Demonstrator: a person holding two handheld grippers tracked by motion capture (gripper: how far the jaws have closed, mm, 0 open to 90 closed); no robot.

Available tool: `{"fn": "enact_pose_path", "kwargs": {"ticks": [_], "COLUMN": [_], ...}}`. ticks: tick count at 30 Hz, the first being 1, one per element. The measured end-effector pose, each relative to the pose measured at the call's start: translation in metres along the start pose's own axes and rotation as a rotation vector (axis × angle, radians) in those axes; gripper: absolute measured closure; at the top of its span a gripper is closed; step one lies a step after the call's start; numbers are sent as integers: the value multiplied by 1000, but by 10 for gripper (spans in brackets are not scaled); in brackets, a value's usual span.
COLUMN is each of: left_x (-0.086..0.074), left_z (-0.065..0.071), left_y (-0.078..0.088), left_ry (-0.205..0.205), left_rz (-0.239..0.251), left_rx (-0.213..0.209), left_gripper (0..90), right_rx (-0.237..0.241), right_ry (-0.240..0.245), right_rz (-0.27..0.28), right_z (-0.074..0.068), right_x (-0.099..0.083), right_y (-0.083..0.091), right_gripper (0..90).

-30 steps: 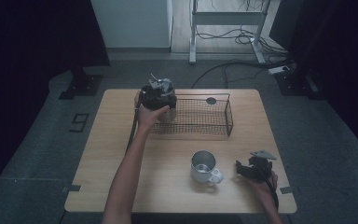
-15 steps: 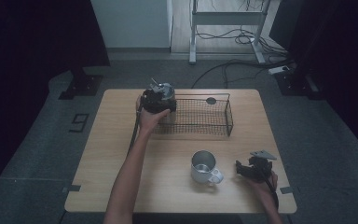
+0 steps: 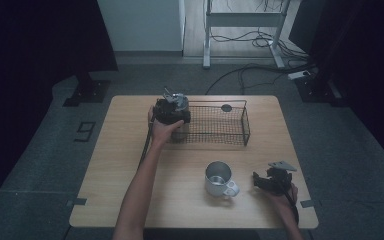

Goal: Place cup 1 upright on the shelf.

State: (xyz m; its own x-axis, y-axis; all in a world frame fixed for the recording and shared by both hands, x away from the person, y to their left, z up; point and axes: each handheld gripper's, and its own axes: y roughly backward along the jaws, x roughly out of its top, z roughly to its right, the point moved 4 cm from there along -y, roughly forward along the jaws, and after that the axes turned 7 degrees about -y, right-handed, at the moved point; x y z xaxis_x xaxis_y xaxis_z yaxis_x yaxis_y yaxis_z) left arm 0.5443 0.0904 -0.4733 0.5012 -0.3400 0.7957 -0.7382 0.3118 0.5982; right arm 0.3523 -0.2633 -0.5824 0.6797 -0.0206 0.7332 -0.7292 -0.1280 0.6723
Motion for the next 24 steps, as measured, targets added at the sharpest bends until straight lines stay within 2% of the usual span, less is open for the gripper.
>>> {"fn": "enact_pose_path", "kwargs": {"ticks": [8,16,20,24], "left_x": [-9,-11,-13,-15], "left_z": [3,1,2,2], "left_y": [-6,-5,-3,-3], "left_ry": [6,18,-2,5], "left_rz": [-16,-11,-12,-3], "left_rx": [3,0,-6,-5], "left_gripper": [39,38,37,35], "right_rx": [0,0,0,0], "right_ry": [2,2,2,2], "right_rz": [0,0,0,0], "right_z": [0,0,0,0], "right_x": [0,0,0,0], "right_y": [0,0,0,0], "right_gripper": [134,134,134,134]}}
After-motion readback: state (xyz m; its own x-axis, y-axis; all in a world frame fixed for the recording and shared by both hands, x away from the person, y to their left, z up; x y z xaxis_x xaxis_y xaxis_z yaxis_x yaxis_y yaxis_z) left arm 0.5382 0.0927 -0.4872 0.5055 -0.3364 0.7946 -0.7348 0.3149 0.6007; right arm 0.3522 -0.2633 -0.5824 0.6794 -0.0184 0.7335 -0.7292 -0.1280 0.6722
